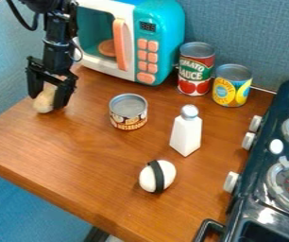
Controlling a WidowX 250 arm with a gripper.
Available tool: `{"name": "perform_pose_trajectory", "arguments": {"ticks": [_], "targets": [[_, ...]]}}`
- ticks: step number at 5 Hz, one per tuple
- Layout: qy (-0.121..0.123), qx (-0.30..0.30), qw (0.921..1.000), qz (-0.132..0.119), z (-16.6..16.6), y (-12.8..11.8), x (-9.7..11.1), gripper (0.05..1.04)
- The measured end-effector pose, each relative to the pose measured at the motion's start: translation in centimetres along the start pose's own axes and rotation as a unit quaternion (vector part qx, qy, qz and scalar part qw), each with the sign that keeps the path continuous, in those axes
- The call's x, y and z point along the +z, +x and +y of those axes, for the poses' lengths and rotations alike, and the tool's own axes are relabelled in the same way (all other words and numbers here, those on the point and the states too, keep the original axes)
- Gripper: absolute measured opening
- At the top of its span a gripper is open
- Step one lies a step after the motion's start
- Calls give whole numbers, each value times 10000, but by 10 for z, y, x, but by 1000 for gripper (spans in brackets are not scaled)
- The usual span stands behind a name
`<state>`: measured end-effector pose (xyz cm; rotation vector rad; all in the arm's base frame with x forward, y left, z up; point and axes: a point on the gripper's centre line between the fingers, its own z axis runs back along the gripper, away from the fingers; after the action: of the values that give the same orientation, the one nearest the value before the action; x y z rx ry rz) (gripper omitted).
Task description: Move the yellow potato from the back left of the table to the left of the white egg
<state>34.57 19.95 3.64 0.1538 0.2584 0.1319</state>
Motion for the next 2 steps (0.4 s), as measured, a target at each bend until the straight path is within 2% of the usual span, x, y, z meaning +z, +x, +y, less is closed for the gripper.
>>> {"name": "perform_pose_trajectory", "arguments": {"ticks": [1,2], "targets": [[-2,-7,10000,-56,0,2,0,714],[-159,-81,9998,-95,-5,0,-1,597]]}}
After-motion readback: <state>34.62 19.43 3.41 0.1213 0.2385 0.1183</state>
